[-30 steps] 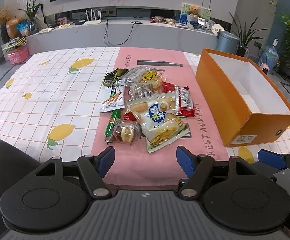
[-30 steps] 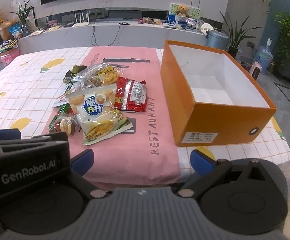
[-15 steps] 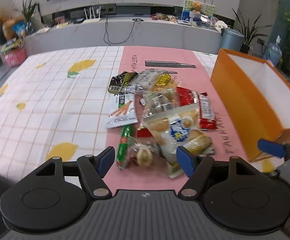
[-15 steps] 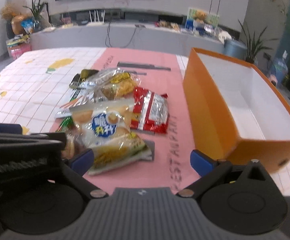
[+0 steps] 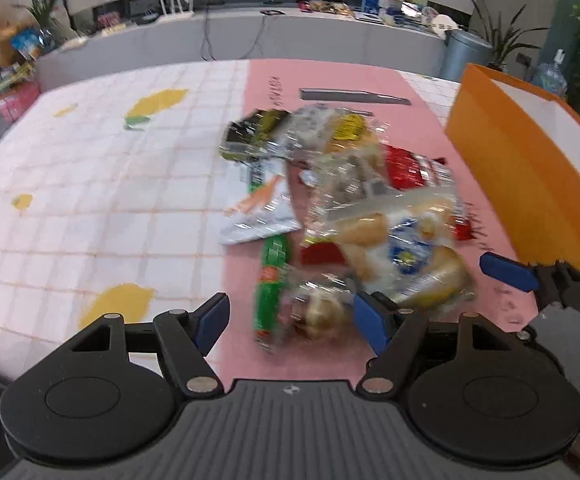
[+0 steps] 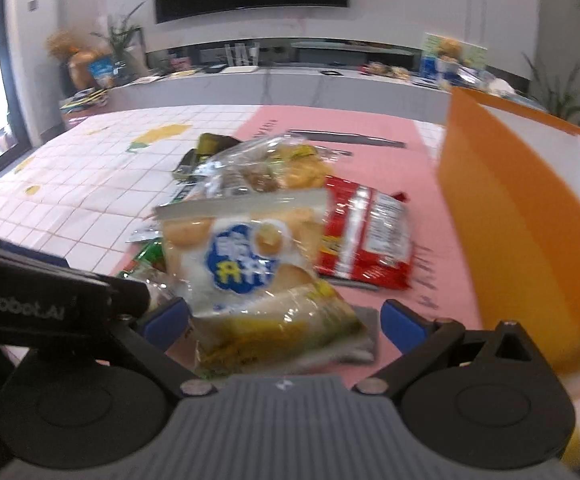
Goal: Organize snacks
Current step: 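Reach the right gripper to the white-blue potato-stick bag and grasp it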
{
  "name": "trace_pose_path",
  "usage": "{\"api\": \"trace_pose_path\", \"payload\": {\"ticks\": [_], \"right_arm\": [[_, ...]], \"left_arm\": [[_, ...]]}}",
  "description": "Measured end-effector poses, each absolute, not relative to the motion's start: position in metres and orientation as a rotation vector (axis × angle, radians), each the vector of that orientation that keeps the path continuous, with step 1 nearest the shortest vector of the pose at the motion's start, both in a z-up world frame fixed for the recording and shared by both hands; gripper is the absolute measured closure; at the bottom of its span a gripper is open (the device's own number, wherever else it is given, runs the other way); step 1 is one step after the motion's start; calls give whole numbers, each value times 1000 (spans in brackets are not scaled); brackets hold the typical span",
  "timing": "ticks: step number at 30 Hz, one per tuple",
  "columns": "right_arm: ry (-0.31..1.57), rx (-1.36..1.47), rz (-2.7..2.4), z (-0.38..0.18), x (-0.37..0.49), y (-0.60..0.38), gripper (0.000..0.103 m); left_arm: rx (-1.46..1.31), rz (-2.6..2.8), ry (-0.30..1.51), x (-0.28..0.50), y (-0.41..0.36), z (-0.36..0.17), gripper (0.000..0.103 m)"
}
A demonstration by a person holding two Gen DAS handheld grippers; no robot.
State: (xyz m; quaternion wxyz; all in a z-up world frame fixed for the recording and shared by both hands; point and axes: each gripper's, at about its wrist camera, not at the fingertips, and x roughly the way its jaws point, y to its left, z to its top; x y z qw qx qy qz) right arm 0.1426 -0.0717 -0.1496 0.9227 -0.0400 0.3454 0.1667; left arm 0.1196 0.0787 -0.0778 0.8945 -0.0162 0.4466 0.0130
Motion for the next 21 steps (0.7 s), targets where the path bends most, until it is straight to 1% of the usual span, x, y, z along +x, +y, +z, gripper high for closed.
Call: {"api": "trace_pose_path", "payload": {"ticks": [7, 13, 15, 17, 21], "right_arm": [[735, -107, 330, -164, 159, -57, 3], [710, -161, 300, -167, 152, -54, 4], [700, -160, 295, -167, 150, -54, 9], [682, -166, 293, -167, 145, -53, 11], [618, -221, 304, -167, 131, -50, 17]], "left_arm": [[-95, 63, 953, 125, 101, -80, 19], [-107, 20, 968, 123, 98, -83, 19], [-115, -28, 963, 120, 94, -82, 19], [-123, -66, 952, 118, 91, -81, 18], [-123, -90, 937, 115, 86, -80, 17]]}}
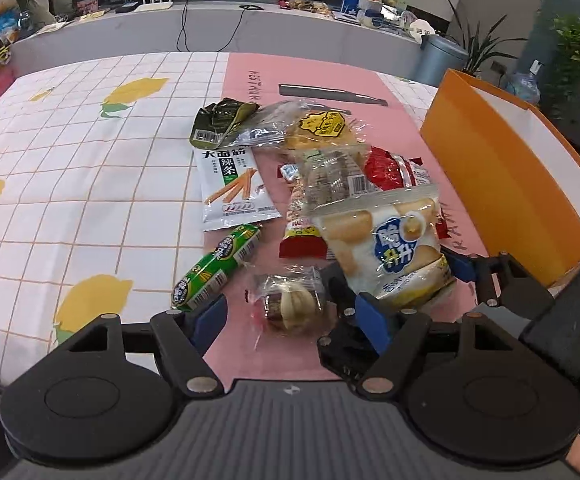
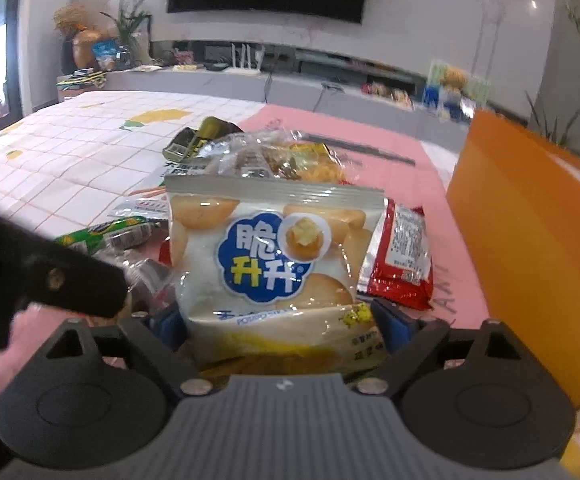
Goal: Organize snacks
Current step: 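Reach the right gripper to the white-blue potato-stick bag and grasp it, then lift the potato-stick bag with the right gripper while the left gripper grasps the clear bread bag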
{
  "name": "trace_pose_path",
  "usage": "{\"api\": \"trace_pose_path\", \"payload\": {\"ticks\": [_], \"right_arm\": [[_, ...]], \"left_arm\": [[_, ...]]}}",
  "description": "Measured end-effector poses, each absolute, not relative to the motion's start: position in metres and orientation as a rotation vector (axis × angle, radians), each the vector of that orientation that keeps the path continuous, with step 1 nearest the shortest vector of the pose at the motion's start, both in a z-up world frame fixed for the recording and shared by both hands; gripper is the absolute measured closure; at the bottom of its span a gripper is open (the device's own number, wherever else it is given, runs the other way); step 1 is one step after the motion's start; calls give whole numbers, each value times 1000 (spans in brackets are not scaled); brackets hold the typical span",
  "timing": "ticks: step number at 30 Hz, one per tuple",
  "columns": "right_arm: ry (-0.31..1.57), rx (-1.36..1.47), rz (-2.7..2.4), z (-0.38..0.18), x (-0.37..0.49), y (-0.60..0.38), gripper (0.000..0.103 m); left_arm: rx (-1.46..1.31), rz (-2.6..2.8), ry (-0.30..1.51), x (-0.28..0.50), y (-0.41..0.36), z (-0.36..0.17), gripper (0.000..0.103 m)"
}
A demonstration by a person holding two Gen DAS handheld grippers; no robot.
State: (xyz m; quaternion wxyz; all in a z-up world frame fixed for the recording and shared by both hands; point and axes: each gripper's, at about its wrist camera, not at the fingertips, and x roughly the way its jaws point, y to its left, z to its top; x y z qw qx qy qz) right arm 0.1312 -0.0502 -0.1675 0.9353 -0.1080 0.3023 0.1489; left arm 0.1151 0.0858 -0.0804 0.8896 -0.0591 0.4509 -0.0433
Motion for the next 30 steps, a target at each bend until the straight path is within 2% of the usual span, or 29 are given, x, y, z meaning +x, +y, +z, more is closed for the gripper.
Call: {"api": "trace_pose_path", "payload": {"ticks": [9, 11, 15, 22, 30], "right_arm": [[613, -182, 292, -161, 122, -58, 41], [620, -174, 287, -158, 120, -61, 43], [651, -181, 252, -152, 113, -65, 45], [660, -275, 178, -151, 105, -70, 45], [718, -166, 187, -151, 114, -85, 45]], "left_arm": [[-176, -58, 961, 114, 89, -91, 16], [-181, -64, 952, 112, 89, -90, 16], [-113, -85, 912, 109, 78, -93, 16], [-21, -66, 962, 120, 60, -111, 16], [-6, -35, 978, 138, 56, -124, 16]]}}
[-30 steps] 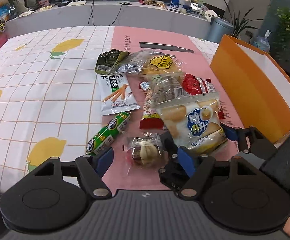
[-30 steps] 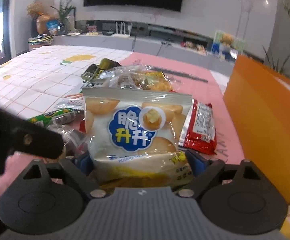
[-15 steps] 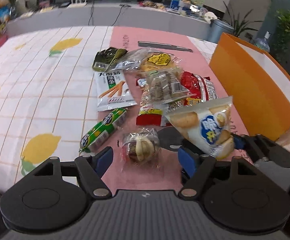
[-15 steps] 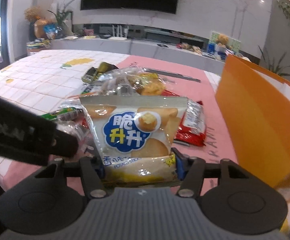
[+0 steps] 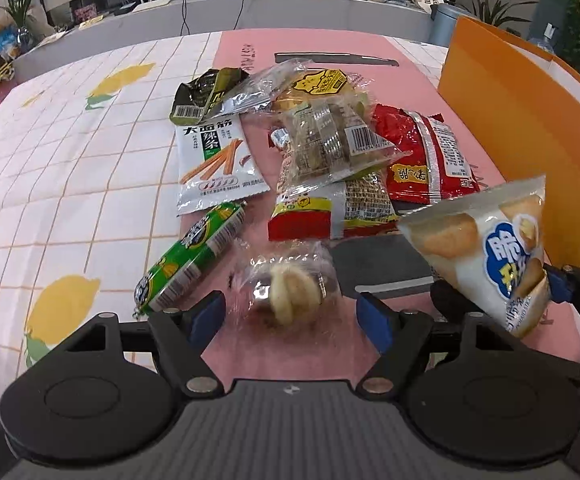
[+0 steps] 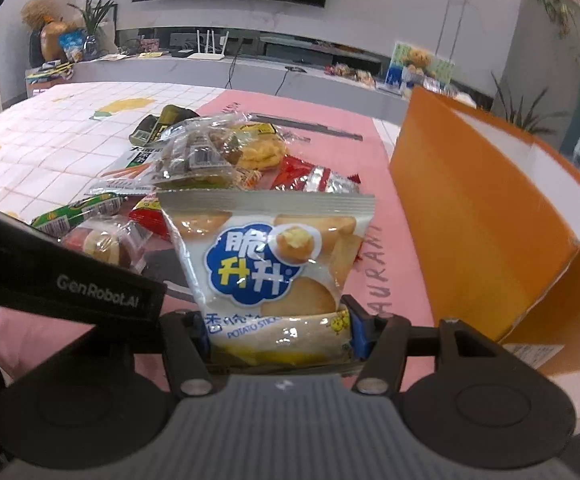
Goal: Organize snacks
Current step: 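Lift the potato-stick bag with the right gripper while the left gripper grasps the clear bread bag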
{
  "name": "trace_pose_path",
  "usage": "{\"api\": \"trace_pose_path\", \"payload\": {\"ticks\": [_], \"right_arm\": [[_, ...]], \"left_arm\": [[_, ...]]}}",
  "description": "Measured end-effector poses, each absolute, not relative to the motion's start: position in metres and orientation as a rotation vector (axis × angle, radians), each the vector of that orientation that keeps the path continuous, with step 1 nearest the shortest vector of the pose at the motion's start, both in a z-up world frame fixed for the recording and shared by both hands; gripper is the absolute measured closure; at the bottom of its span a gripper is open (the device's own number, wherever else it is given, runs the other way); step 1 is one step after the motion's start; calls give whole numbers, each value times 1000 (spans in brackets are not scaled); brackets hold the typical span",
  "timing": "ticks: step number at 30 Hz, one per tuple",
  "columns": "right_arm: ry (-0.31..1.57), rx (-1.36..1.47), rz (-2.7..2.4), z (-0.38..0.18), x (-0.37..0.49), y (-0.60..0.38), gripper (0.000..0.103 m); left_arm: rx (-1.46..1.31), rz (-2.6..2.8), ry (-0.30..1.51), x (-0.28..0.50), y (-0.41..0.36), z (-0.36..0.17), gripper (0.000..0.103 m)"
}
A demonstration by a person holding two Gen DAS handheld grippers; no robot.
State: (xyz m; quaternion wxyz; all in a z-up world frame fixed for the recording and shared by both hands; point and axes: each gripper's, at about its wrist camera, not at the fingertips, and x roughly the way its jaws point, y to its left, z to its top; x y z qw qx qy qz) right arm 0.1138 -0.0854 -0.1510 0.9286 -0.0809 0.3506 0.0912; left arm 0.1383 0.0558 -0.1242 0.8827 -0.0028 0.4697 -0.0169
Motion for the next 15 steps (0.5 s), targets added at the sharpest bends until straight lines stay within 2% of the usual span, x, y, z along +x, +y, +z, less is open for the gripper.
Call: {"api": "trace_pose_path", "payload": {"ticks": [6, 12, 15], "right_arm": [[728, -169, 189, -153, 113, -85, 44], [716, -200, 188, -154, 111, -82, 44], [711, -207, 188, -154, 112, -82, 45]], "left_arm": [[23, -54, 943, 134, 53, -124, 39], [14, -32, 934, 127, 55, -122, 49], [23, -34, 912, 122, 57, -119, 49]]}}
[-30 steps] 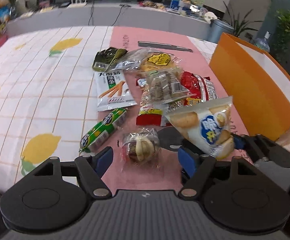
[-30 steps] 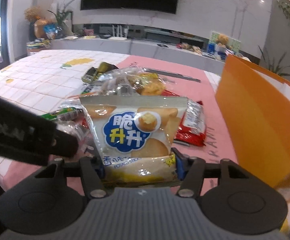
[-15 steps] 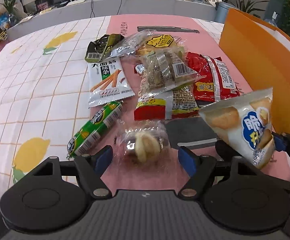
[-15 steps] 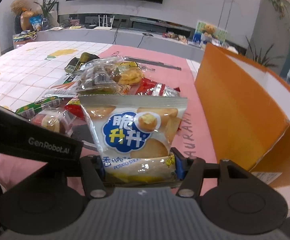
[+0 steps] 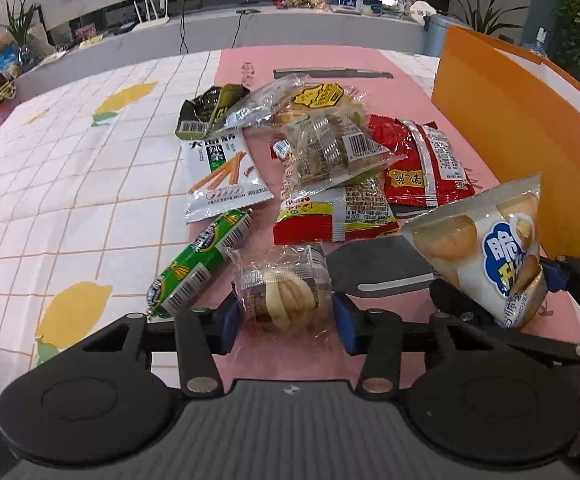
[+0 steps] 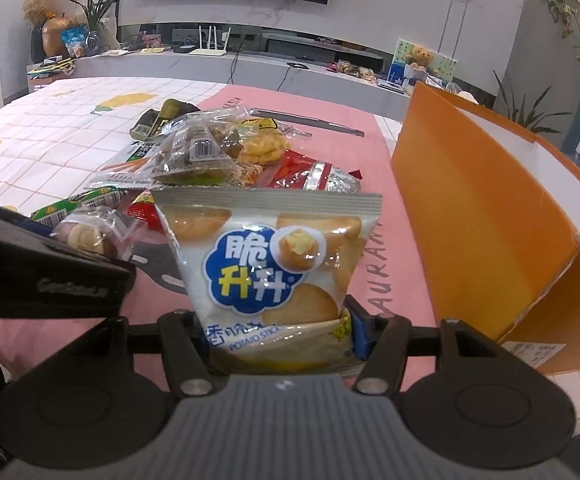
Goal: Organize snacks
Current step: 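Lift the potato-stick bag with the right gripper while the left gripper grasps the clear bread bag, then carry both bags over the orange box and release the potato-stick bag from the right gripper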
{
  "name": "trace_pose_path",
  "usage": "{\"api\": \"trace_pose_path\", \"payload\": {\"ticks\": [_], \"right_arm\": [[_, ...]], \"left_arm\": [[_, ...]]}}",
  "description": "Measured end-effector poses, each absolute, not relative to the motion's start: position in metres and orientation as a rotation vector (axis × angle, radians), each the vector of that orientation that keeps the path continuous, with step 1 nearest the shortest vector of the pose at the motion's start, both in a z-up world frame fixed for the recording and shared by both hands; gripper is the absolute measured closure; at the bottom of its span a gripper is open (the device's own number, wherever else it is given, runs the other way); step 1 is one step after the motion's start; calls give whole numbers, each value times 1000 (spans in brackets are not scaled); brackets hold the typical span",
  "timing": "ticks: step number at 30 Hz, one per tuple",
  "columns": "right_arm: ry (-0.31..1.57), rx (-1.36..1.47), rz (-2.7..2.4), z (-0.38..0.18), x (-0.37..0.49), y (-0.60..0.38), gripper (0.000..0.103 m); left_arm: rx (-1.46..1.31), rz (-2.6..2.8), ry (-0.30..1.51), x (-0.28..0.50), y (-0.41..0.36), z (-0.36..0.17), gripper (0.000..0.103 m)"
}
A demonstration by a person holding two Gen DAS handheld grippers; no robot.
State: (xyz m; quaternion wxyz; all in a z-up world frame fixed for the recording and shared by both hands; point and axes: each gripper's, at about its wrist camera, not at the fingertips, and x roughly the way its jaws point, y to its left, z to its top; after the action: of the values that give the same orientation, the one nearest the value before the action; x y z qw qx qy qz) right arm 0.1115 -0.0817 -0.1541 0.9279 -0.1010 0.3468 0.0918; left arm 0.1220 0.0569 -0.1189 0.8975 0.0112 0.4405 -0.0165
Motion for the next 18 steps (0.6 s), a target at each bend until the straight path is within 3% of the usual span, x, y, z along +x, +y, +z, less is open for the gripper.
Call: {"api": "trace_pose_path", "payload": {"ticks": [14, 18], "right_arm": [[604, -168, 236, -131, 101, -91, 47], [605, -22, 309, -114, 97, -104, 47]], "left_arm": [[-72, -12, 781, 108, 72, -85, 49], [-79, -10, 734, 100, 74, -73, 49]]}}
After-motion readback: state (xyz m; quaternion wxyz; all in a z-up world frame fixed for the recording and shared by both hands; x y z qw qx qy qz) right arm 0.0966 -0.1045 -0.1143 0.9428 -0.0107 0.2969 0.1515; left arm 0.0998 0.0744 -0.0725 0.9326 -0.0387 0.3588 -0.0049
